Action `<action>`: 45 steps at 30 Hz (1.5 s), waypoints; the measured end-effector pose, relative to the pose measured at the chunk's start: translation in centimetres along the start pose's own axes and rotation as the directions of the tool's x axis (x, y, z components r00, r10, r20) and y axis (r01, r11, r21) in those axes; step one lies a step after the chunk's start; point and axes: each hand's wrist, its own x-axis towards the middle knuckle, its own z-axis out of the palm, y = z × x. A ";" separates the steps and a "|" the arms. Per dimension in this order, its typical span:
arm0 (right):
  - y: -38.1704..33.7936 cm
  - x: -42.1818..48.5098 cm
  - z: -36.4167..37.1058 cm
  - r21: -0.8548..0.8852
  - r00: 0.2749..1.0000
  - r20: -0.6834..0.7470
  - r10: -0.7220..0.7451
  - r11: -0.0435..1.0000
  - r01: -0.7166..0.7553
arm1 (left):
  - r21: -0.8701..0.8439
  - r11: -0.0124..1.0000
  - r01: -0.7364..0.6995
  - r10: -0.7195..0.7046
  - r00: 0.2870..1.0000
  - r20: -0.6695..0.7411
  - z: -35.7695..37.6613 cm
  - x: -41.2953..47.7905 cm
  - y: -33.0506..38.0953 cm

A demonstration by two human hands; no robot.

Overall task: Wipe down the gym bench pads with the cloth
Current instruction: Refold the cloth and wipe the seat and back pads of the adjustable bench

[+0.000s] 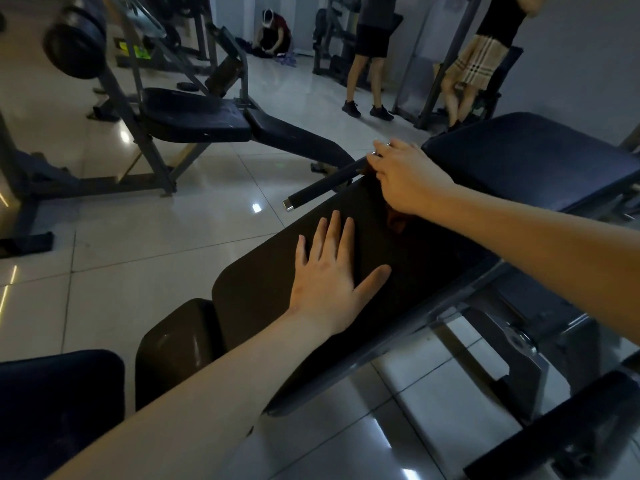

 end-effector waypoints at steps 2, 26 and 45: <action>-0.2 0.7 -0.1 -0.004 1.000 -0.007 0.024 1.000 -0.024 | -0.006 1.000 0.009 -0.009 1.000 0.015 -0.1 -0.2 0.1; -2.0 0.8 0.3 0.100 0.995 -0.061 0.080 0.992 -0.073 | 0.040 0.996 0.075 -0.075 0.997 -0.008 -0.2 -0.3 0.5; -5.9 -3.7 0.3 0.068 0.985 0.051 -0.162 0.985 0.158 | 0.012 0.988 0.155 -0.155 0.987 0.032 -0.5 -5.4 -2.7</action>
